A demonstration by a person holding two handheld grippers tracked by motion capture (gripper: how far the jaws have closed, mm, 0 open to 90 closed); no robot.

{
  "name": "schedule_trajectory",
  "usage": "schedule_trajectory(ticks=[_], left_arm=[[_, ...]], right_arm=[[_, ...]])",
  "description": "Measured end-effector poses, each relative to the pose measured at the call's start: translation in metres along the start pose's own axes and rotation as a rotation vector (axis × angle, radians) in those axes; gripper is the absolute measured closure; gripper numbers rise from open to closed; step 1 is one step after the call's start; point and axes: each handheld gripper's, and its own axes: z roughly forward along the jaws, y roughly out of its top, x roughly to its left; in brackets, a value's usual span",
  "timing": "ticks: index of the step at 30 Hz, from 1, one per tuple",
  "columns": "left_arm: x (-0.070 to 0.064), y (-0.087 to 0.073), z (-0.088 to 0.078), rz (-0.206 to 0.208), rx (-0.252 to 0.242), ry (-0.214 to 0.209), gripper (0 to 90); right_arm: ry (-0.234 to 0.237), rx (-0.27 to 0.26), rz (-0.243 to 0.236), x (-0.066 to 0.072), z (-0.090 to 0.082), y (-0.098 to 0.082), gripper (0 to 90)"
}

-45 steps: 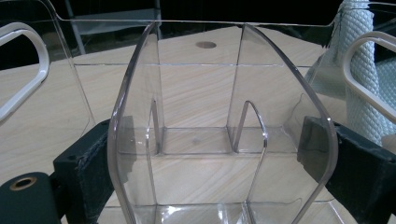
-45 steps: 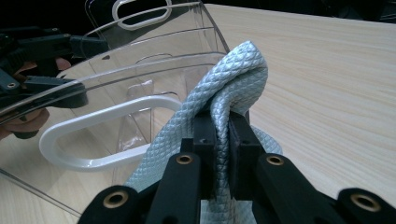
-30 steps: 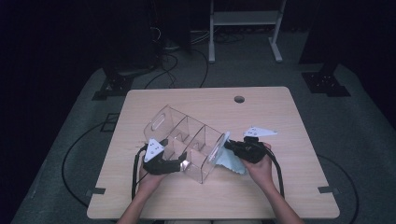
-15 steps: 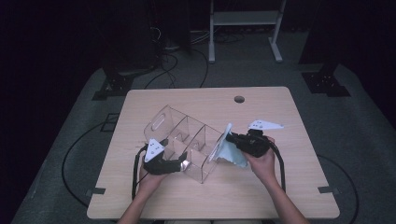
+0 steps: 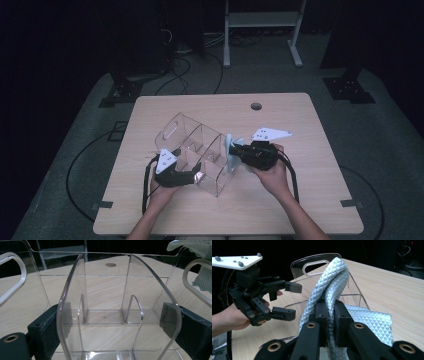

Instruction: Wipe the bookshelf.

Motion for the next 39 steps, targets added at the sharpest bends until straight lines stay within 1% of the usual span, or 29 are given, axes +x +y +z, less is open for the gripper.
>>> schedule_trajectory(ticks=[2,4,5,7,8,9,10,12,13,14,15,16,18,20,21,22,23,24,26,29,30,31,32,34,37,39], left_arm=[[0.0,0.0,0.0,-0.003,-0.003,0.004,6.8],[0.0,0.0,0.0,-0.001,-0.002,0.004,6.8],[0.0,0.0,0.0,-0.001,-0.002,0.004,6.8],[0.0,0.0,0.001,-0.002,-0.003,0.007,6.8],[0.0,0.0,0.001,-0.003,-0.002,0.009,6.8],[0.0,0.0,0.001,-0.003,-0.002,0.009,6.9],[0.0,0.0,0.001,-0.003,-0.001,0.009,6.9],[0.0,0.0,0.001,-0.003,-0.001,0.009,6.9],[-0.001,0.0,0.001,-0.003,-0.001,0.008,6.9],[-0.001,0.0,0.001,-0.001,-0.001,0.008,6.9],[0.0,0.0,0.002,-0.003,-0.002,0.008,6.9],[-0.001,0.0,0.002,-0.004,-0.002,0.009,6.9],[-0.001,0.0,0.002,-0.006,-0.002,0.013,6.9],[-0.001,0.001,0.003,-0.007,-0.001,0.016,6.9],[-0.001,0.001,0.003,-0.007,-0.001,0.018,6.9],[-0.001,0.001,0.003,-0.006,0.004,0.019,6.9],[-0.001,0.001,0.003,-0.006,0.004,0.019,6.9],[-0.002,0.001,0.004,-0.007,0.005,0.026,7.0],[-0.002,0.002,0.004,-0.009,0.006,0.032,6.9],[-0.002,0.002,0.005,-0.009,0.004,0.031,6.8],[-0.003,0.002,0.005,-0.014,0.003,0.036,6.9],[-0.003,0.002,0.005,-0.014,0.003,0.036,6.9],[-0.003,0.002,0.006,-0.015,0.006,0.039,6.9],[-0.006,0.003,0.007,-0.014,0.008,0.048,6.9],[-0.006,0.003,0.008,-0.016,0.004,0.037,6.3],[-0.008,0.002,0.008,-0.011,0.001,0.024,5.9]], right_arm=[[0.011,0.0,0.018,0.001,0.0,0.0,83.2],[0.029,0.004,0.014,0.007,0.0,-0.002,83.3],[0.029,0.004,0.014,0.007,0.0,-0.002,83.3],[0.06,0.011,-0.012,0.018,0.0,-0.005,83.2],[0.094,0.022,-0.04,0.031,0.002,-0.008,83.2],[0.094,0.022,-0.04,0.031,0.002,-0.008,83.2],[0.088,0.027,-0.077,0.038,0.002,-0.009,83.2],[0.083,0.025,-0.079,0.037,0.002,-0.008,83.2],[0.063,0.02,-0.062,0.03,0.001,-0.006,83.3],[0.056,0.02,-0.048,0.026,0.0,-0.006,83.3],[0.061,0.017,-0.032,0.024,0.0,-0.007,83.3],[0.063,0.019,-0.033,0.026,0.0,-0.008,83.4],[0.08,0.028,-0.045,0.033,0.0,-0.01,83.3],[0.104,0.038,-0.073,0.044,0.002,-0.013,83.3],[0.102,0.042,-0.094,0.049,0.003,-0.014,83.4],[0.085,0.042,-0.12,0.052,0.002,-0.015,83.4],[0.085,0.042,-0.12,0.052,0.002,-0.015,83.4],[0.071,0.032,-0.113,0.05,0.002,-0.014,83.5],[0.076,0.028,-0.082,0.045,0.001,-0.015,83.6],[0.081,0.027,-0.082,0.049,0.001,-0.018,83.6],[0.077,0.028,-0.111,0.055,0.0,-0.02,83.6],[0.077,0.028,-0.111,0.055,0.0,-0.02,83.6],[0.066,0.028,-0.12,0.056,-0.001,-0.02,83.6],[0.075,0.019,-0.088,0.051,-0.002,-0.022,83.9],[0.074,0.017,-0.083,0.049,-0.004,-0.023,84.0],[0.054,0.021,-0.095,0.05,-0.006,-0.022,84.2]])
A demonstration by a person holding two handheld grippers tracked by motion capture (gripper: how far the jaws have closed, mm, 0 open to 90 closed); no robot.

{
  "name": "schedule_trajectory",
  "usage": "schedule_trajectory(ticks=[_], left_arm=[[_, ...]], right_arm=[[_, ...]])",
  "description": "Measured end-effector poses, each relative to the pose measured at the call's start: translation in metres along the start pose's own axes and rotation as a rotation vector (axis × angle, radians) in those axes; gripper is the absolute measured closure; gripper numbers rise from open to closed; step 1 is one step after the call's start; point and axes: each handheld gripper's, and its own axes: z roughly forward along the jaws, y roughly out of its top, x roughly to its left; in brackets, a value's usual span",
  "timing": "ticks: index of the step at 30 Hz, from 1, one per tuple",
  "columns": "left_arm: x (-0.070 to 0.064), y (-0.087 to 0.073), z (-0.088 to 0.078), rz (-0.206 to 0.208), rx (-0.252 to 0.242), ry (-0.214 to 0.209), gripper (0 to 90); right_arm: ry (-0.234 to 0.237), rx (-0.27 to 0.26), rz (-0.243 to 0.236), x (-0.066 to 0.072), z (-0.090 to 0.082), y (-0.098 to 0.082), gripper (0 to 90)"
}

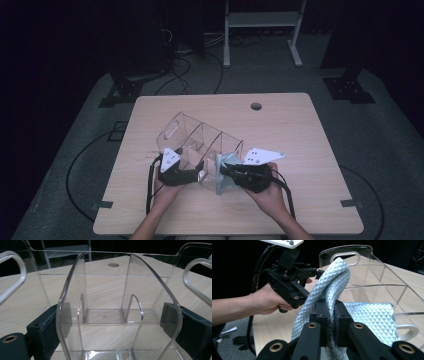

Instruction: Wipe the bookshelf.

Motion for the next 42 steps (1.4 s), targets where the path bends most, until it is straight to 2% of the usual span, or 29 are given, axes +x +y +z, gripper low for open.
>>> schedule_trajectory(ticks=[6,11,13,16,17,18,20,22,23,27,36,40,42], left_arm=[[-0.006,-0.001,-0.001,0.002,-0.006,-0.054,4.2],[-0.013,-0.001,-0.001,0.022,-0.004,-0.096,3.8],[-0.019,-0.001,-0.001,0.042,-0.002,-0.121,4.4],[-0.024,-0.001,0.0,0.046,-0.004,-0.136,4.4],[-0.028,0.0,0.001,0.05,-0.002,-0.156,4.4],[-0.028,0.0,0.001,0.05,-0.002,-0.156,4.1],[-0.033,0.001,0.002,0.066,-0.004,-0.194,4.3],[-0.036,0.002,0.003,0.073,-0.004,-0.203,4.3],[-0.04,0.002,0.004,0.082,-0.007,-0.221,4.3],[-0.047,0.002,0.007,0.106,0.003,-0.251,4.3],[-0.041,0.004,0.003,0.098,-0.01,-0.25,6.8],[-0.041,0.008,-0.002,0.111,-0.026,-0.254,6.8],[-0.039,0.014,-0.007,0.111,-0.052,-0.246,6.0]], right_arm=[[-0.039,-0.005,0.015,-0.007,-0.009,-0.003,84.3],[-0.086,-0.014,0.044,-0.017,-0.023,-0.009,84.3],[-0.104,-0.02,0.059,-0.022,-0.029,-0.011,84.2],[-0.118,-0.027,0.072,-0.027,-0.034,-0.013,84.2],[-0.127,-0.033,0.084,-0.031,-0.04,-0.015,84.1],[-0.13,-0.029,0.087,-0.033,-0.042,-0.016,84.0],[-0.149,-0.006,0.079,-0.036,-0.048,-0.015,84.0],[-0.157,-0.004,0.079,-0.038,-0.051,-0.015,83.9],[-0.161,-0.009,0.097,-0.044,-0.056,-0.018,84.0],[-0.183,-0.017,0.124,-0.053,-0.065,-0.021,83.9],[-0.175,-0.016,0.131,-0.056,-0.068,-0.022,83.9],[-0.173,-0.023,0.133,-0.056,-0.068,-0.023,83.9],[-0.175,-0.024,0.132,-0.055,-0.068,-0.023,83.9]])
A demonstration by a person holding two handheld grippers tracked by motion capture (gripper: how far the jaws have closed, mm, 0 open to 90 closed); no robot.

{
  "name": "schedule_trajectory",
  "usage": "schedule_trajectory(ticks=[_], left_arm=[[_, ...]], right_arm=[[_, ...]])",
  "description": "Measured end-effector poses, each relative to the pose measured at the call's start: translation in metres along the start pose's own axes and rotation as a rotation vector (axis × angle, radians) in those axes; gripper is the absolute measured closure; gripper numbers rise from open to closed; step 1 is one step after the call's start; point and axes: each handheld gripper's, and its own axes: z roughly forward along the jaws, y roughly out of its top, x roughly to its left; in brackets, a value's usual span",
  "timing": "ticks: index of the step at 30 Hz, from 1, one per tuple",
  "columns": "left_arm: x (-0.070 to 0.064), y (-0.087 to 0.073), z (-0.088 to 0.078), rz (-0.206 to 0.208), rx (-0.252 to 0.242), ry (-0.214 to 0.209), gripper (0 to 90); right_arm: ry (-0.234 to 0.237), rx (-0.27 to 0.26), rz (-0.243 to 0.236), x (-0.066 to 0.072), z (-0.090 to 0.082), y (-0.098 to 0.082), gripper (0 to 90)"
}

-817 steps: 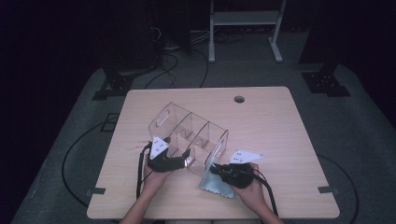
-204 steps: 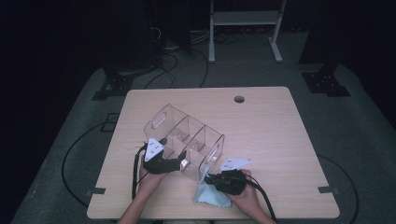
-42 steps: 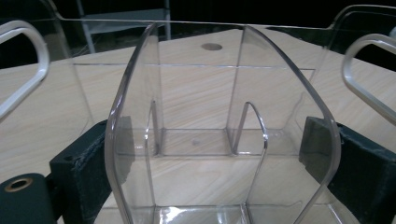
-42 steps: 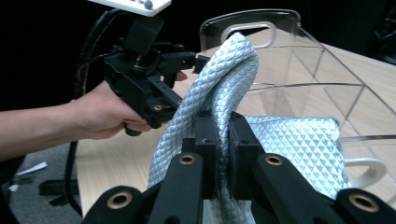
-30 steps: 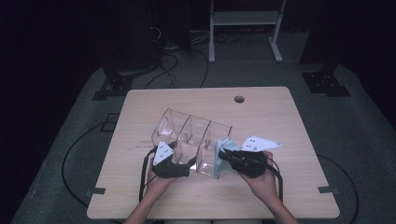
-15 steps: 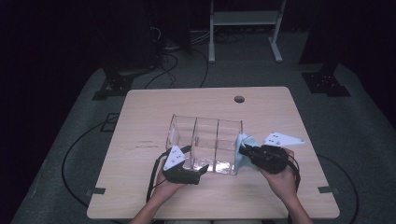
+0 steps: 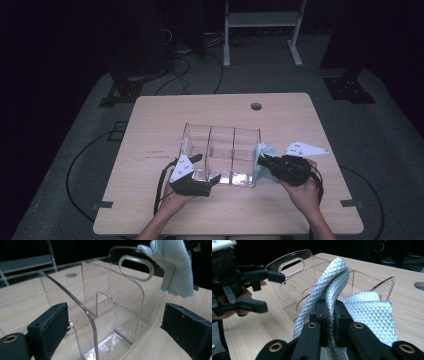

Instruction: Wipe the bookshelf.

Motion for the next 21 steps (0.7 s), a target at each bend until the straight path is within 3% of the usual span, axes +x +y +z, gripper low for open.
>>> schedule_trajectory(ticks=[11,21], left_arm=[[0.014,0.02,-0.026,-0.001,-0.083,0.038,5.7],[0.026,0.027,-0.041,0.007,-0.111,0.087,5.6]], right_arm=[[0.003,-0.005,0.003,-0.001,-0.001,-0.001,83.9],[0.006,-0.006,0.003,-0.002,-0.001,-0.001,84.0]])
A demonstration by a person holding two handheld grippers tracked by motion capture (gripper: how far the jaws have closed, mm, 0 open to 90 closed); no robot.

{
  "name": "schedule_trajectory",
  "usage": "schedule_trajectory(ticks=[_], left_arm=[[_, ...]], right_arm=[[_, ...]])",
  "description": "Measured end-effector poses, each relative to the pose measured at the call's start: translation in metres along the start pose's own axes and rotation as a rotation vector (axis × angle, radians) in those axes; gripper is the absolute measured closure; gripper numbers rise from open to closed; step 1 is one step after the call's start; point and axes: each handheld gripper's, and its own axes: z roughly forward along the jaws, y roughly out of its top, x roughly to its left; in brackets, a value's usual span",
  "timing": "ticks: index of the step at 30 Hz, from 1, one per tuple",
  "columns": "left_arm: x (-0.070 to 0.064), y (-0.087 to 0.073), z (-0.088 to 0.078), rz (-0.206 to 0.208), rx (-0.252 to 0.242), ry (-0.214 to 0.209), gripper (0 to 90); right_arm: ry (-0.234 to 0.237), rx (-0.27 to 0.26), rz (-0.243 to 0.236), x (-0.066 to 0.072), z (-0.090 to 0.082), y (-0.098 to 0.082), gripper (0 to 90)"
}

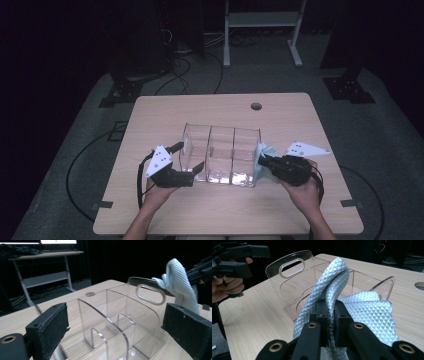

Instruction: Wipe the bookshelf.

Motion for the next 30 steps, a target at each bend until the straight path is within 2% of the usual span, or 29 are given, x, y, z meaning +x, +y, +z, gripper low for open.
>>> schedule_trajectory(ticks=[7,9,12,18,30], left_arm=[[0.01,-0.003,-0.002,-0.009,0.008,0.03,4.9],[0.013,-0.006,-0.002,-0.024,0.014,0.033,4.9],[0.017,-0.01,0.0,-0.042,0.025,0.032,4.9],[0.022,-0.017,0.004,-0.067,0.056,0.017,5.1],[0.019,-0.029,0.015,-0.067,0.116,-0.043,6.2]], right_arm=[[-0.009,0.007,-0.002,0.001,0.0,0.001,84.1],[-0.03,0.014,-0.021,0.002,-0.001,0.002,84.2],[-0.035,0.014,-0.014,0.001,-0.002,0.002,84.2],[-0.047,0.018,-0.005,-0.003,-0.005,0.002,84.3],[-0.094,0.015,0.001,-0.011,-0.011,0.001,84.3]])
